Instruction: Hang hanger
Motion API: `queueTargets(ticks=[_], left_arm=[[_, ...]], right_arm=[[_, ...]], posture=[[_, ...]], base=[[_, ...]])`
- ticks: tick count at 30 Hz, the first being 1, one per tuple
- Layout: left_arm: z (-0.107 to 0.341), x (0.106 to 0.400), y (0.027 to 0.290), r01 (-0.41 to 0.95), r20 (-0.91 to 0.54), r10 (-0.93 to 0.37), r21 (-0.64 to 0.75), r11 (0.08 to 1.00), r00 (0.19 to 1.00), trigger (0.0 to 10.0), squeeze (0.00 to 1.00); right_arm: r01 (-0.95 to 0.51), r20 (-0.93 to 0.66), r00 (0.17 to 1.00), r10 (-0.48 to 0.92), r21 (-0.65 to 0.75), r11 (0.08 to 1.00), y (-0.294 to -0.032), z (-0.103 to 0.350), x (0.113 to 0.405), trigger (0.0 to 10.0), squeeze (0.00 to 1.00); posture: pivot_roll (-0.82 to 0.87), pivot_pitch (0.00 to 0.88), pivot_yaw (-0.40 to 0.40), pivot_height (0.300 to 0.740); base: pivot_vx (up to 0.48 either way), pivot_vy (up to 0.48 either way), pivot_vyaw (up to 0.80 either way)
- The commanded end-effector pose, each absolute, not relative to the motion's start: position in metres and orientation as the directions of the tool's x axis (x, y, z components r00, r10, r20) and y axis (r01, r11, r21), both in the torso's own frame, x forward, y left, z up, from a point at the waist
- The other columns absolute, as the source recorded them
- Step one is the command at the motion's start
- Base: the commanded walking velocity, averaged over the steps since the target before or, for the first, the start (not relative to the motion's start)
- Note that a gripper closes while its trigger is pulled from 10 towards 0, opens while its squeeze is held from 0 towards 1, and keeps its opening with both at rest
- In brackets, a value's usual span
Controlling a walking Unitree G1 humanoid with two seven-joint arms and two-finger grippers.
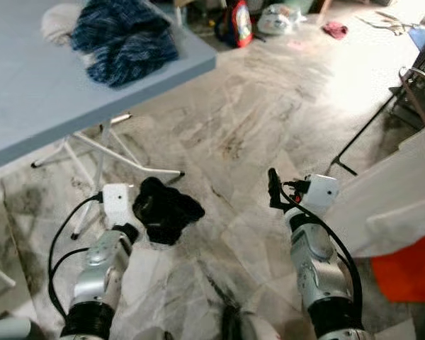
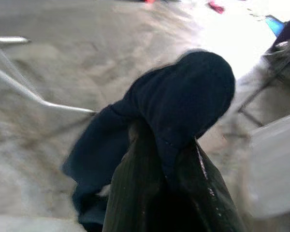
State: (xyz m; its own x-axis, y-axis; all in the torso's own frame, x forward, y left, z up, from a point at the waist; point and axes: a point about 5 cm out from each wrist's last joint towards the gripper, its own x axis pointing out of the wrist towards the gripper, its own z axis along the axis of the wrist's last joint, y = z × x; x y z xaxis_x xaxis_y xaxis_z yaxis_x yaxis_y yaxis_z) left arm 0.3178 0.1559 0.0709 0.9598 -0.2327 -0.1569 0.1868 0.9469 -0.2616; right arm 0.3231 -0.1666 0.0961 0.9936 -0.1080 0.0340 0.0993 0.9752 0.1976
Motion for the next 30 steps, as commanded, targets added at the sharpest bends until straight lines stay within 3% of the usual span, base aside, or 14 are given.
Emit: queueTargets(ticks=[1,9,15,18,21,26,30], left_arm=[[0.069,0.318,0.157,0.2,-0.165,-0.244,-0.244,0.949,0.956,10.0,0.0],[0.058,0.327,0.131,0.307,-0.217,-0.352,-0.217,0.927,0.91,10.0,0.0],[0.05,0.326,0.121,0.323,-0.245,-0.374,-0.225,0.919,0.894,10.0,0.0],[0.051,0.326,0.115,0.363,-0.24,-0.416,-0.237,0.901,0.877,10.0,0.0],[0.049,0.326,0.116,0.373,-0.243,-0.422,-0.222,0.901,0.874,10.0,0.0],[0.046,0.329,0.126,0.246,-0.253,-0.305,-0.239,0.939,0.918,10.0,0.0],[0.043,0.327,0.121,0.294,-0.264,-0.346,-0.217,0.931,0.9,10.0,0.0]], right_arm=[[0.122,0.041,0.99,-0.134,0.216,0.969,-0.167,0.094,0.32,10.0,0.0],[0.266,0.033,0.96,-0.278,0.207,0.941,-0.198,0.083,0.3,10.0,0.0],[0.298,0.019,0.951,-0.309,0.213,0.931,-0.196,0.078,0.29,10.0,0.0],[0.282,0.015,0.956,-0.291,0.205,0.937,-0.19,0.079,0.286,10.0,0.0],[0.258,-0.02,0.966,-0.26,0.194,0.946,-0.185,0.072,0.284,10.0,0.0],[0.216,-0.064,0.976,-0.208,0.162,0.963,-0.185,0.06,0.282,10.0,0.0],[0.261,-0.06,0.965,-0.254,0.167,0.951,-0.196,0.062,0.286,10.0,0.0]], posture=[[0.13,0.159,0.04,0.74],[0.0,0.122,0.095,0.74],[-0.05,0.089,0.091,0.74],[-0.07,0.076,0.052,0.74],[-0.05,0.044,0.007,0.74],[-0.04,0.01,0.042,0.74],[-0.05,0.017,0.05,0.74]], base=[[0.0,0.0,-0.8],[0.0,0.0,-0.8],[0.0,0.0,-0.8],[0.0,0.0,-0.72],[0.0,0.0,-0.45],[0.0,0.0,0.0],[0.0,0.0,0.0]])
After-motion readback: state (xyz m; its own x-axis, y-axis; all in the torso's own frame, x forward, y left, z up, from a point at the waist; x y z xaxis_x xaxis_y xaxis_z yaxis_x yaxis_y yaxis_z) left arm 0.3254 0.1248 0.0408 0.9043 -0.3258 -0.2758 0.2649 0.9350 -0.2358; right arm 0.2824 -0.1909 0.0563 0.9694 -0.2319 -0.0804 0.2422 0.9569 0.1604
